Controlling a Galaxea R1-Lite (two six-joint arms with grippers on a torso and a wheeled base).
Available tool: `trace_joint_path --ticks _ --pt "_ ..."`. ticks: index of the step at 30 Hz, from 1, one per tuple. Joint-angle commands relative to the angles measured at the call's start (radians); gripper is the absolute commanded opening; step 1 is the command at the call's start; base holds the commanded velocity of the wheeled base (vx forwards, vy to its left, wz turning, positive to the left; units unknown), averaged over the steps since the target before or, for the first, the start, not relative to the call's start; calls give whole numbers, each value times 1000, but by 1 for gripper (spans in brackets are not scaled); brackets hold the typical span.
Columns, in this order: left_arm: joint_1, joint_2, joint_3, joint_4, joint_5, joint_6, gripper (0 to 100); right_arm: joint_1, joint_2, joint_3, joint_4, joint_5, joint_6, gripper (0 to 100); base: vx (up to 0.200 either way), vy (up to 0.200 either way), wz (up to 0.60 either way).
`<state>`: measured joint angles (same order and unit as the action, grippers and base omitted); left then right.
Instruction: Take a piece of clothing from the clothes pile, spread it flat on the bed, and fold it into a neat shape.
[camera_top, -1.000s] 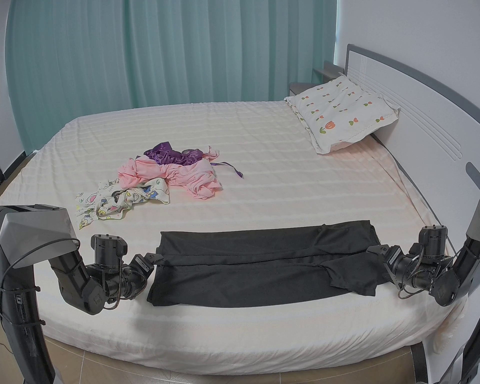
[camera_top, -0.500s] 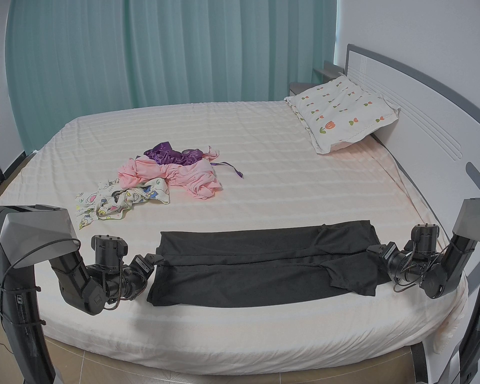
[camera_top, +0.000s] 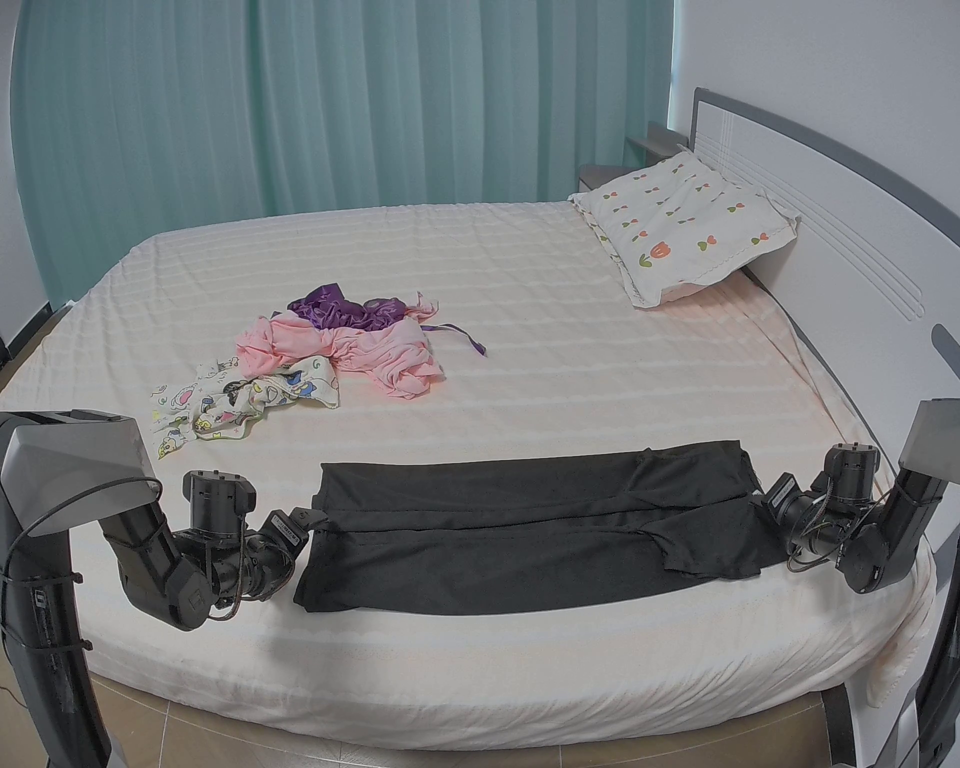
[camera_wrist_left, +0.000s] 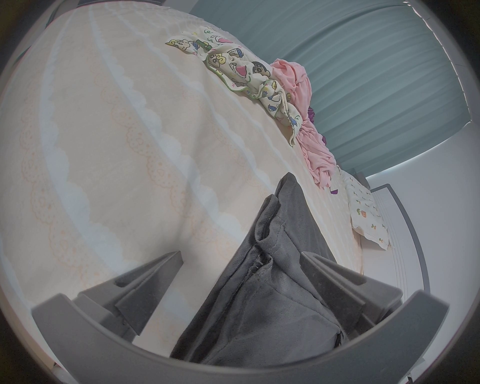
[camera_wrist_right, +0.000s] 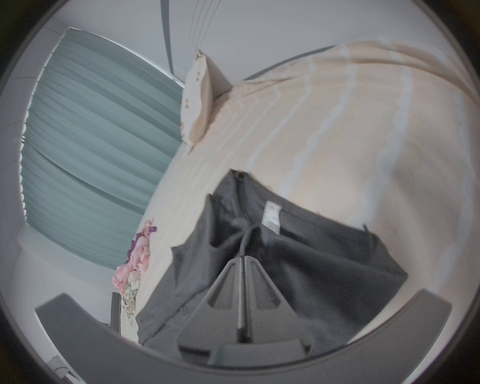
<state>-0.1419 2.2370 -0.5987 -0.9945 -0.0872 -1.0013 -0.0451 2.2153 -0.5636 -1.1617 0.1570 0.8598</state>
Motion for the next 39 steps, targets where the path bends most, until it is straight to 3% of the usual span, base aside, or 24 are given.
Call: trace_joint_path --ticks 1,11,12,18,31,39 --pt "1 3 0 0 0 0 100 -2 40 11 -81 -1 1 0 0 0 0" --pt "-1 3 0 0 0 0 100 -7 58 11 -101 -1 -4 0 0 0 0" --pt "-1 3 -1 -1 0 0 100 -9 61 10 -101 -1 -4 100 0 0 0" --pt "-2 1 5 -3 4 6 100 -16 70 -1 -145 13 -10 100 0 0 0" --pt "2 -13 42 -90 12 36 100 -30 -28 183 -296 24 -2 100 0 0 0" --pt "-2 -56 66 -93 12 66 100 -21 -14 214 -358 32 -5 100 200 0 0"
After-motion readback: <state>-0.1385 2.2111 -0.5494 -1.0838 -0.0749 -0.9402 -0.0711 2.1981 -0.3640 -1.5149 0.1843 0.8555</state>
